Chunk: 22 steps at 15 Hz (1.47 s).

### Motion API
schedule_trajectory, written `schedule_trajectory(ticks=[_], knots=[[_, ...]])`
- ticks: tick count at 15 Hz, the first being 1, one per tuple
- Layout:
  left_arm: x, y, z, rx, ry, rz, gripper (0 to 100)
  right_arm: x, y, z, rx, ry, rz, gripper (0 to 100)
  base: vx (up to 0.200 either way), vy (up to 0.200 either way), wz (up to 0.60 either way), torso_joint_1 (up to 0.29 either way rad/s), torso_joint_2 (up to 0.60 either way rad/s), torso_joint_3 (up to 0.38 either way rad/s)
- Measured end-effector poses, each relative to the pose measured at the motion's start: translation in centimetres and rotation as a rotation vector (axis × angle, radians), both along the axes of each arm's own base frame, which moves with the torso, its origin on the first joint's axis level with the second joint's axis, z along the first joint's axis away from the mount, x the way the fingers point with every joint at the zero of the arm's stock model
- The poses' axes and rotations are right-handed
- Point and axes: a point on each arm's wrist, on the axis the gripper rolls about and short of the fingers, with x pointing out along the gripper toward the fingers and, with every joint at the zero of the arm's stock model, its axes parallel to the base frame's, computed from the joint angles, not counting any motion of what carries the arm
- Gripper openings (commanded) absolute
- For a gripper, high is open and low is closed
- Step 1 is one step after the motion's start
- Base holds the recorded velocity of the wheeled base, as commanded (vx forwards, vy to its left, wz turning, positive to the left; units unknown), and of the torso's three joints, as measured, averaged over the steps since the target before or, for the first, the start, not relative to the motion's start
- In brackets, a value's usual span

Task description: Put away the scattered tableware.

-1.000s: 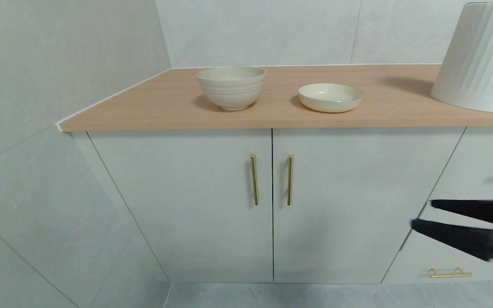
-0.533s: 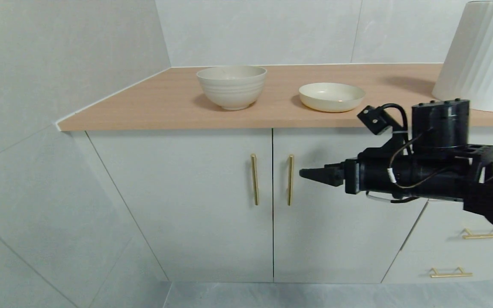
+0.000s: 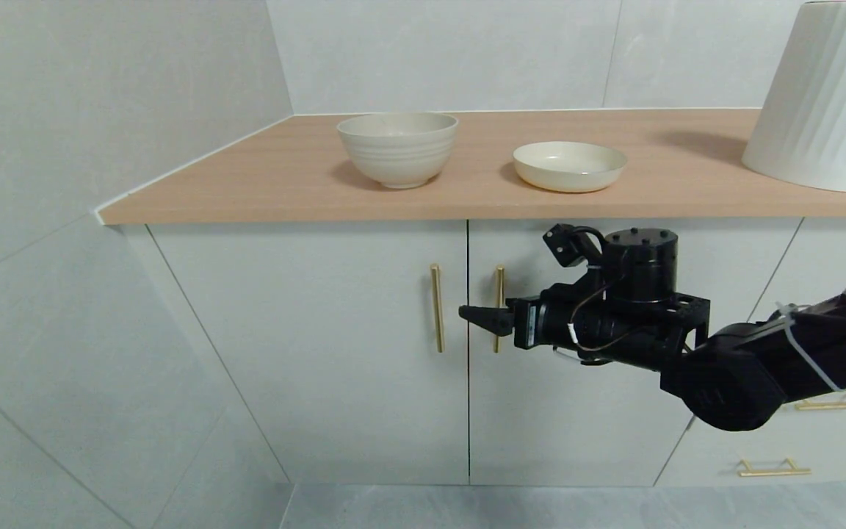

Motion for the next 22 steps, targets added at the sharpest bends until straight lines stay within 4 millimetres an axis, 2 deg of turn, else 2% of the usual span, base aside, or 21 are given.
schedule_trajectory(ticks=[4,10,12,15,20,22], knots=[[0.0,0.0,0.0,0.0,0.0,0.0,100,0.1,1.2,-1.4,0.005,0.005,0.017,100,0.0,0.0,0.0,0.0,0.0,0.0],[0.0,0.0,0.0,0.0,0.0,0.0,100,-1.5,2.1,-1.9,0.05,0.038,0.058,100,0.0,0.0,0.0,0.0,0.0,0.0],[0.0,0.0,0.0,0.0,0.0,0.0,100,-2.8,2.2,-1.8,0.043,0.049,0.082,100,0.0,0.0,0.0,0.0,0.0,0.0],[0.0,0.0,0.0,0.0,0.0,0.0,100,-6.1,1.8,-1.8,0.019,0.078,0.13,100,0.0,0.0,0.0,0.0,0.0,0.0],[0.0,0.0,0.0,0.0,0.0,0.0,100,-12.1,-0.7,-0.7,0.001,0.099,0.212,100,0.0,0.0,0.0,0.0,0.0,0.0],[0.0,0.0,0.0,0.0,0.0,-0.001,100,-13.6,-1.5,-0.4,0.004,0.095,0.235,100,0.0,0.0,0.0,0.0,0.0,0.0]])
